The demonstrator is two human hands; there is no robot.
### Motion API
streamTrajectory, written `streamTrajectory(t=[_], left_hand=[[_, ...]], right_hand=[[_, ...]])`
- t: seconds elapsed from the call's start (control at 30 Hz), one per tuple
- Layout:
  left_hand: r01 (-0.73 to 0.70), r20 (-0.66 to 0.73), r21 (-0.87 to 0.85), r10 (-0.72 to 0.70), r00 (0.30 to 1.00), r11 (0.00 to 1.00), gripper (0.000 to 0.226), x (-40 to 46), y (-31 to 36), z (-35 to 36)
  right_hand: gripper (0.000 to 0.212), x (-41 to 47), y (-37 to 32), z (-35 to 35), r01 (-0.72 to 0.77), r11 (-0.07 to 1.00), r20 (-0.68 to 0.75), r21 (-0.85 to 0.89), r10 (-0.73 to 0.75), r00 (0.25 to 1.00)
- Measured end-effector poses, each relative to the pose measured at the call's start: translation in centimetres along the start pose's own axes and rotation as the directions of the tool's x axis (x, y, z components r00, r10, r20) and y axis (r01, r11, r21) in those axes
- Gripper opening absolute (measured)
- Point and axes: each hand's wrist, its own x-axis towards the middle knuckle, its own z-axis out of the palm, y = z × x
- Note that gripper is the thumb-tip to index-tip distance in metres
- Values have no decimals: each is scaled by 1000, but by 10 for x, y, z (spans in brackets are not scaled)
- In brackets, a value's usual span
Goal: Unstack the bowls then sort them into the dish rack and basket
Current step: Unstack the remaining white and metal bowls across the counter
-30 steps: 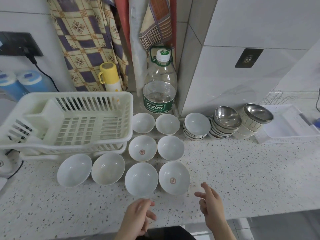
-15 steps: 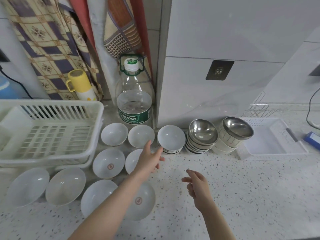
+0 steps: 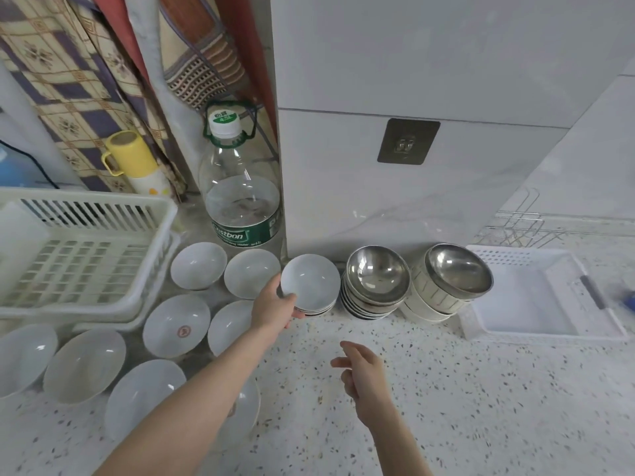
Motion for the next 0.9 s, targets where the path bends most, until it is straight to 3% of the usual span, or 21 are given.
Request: streamTrajectory(t=[0.33,0.53,0.73,0.9], left_hand=[[28,24,-49,-27,999,998,54,1,19,-9],[83,68,-229,-70,995,970,48,-15,21,-37],[97,25,-536,-98,995,838,43,-34,-3,-61],[97,-32,-625,-150,988,774,35,-53,-20,-73]], right_hand=[[19,4,-2,3,16,1000,47,-26,-15,999],[23,10,-14,15,113,985,24,-132,-111,994],[60,18,-32,52,109,971,5,-211,-111,994],[43,34,-47,72,78,960,-79,-267,-102,992]])
